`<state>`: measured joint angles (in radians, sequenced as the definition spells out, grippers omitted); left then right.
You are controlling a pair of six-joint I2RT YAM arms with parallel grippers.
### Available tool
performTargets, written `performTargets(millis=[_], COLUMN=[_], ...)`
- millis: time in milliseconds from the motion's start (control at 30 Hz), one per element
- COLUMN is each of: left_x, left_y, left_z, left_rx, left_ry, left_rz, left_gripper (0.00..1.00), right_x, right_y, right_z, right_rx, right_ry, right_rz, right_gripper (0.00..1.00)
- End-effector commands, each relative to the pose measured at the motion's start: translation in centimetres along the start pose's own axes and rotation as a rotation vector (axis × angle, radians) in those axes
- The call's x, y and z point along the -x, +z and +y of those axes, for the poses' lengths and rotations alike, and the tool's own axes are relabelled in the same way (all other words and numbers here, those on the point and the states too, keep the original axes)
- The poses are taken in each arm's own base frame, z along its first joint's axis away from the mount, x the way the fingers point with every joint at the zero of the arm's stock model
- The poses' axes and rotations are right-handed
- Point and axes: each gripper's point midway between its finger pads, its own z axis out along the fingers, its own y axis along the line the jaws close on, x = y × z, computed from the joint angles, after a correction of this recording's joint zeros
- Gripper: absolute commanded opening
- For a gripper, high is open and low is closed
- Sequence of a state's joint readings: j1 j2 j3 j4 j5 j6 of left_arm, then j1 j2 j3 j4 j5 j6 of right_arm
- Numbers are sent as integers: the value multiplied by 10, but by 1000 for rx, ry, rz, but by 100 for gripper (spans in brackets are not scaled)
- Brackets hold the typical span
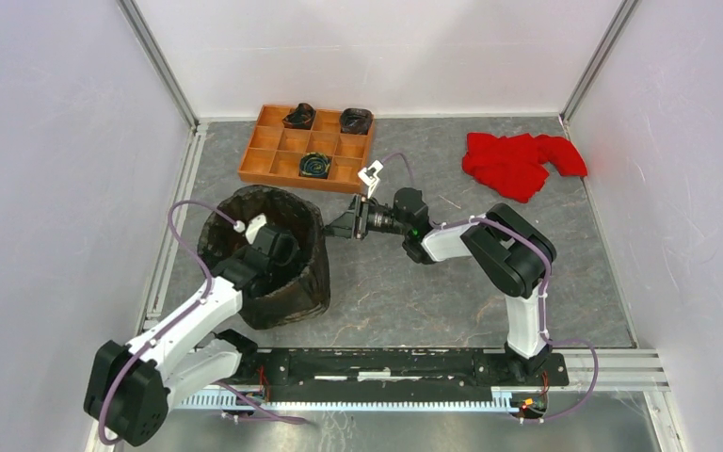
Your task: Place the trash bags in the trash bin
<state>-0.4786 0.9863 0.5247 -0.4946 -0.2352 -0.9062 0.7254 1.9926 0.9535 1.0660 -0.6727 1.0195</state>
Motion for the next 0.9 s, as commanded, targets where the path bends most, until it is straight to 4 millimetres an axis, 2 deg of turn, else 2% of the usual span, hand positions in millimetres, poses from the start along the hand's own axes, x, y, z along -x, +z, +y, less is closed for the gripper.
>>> performTargets(millis=[0, 200, 300, 400, 500, 600, 867], left_x=[26, 50, 59, 54, 40, 25, -6], left_y=[-25, -48, -57, -56, -46, -32, 16], left_z=[-11, -16, -22, -29, -34, -37, -1], left_rx=[-34, -35, -61, -107, -159, -197, -45], left_ry=[-11, -15, -16, -17, -14, -21, 12], left_rz=[-72, -144, -175, -153, -115, -76, -14], left_gripper=[77, 75, 57, 41, 35, 33, 32], right_x=[19, 16, 16, 19, 23, 23, 22], right_y=[2, 2, 1, 0, 0, 0, -3], right_z=[11, 11, 13, 19, 21, 22, 25], right_rx=[15, 19, 23, 28, 26, 29, 26], right_ry=[-80, -81, -82, -91, -102, -99, -99], right_rz=[-30, -16, -15, -16, -20, -19, -19], right_gripper=[53, 54, 54, 54, 54, 55, 54])
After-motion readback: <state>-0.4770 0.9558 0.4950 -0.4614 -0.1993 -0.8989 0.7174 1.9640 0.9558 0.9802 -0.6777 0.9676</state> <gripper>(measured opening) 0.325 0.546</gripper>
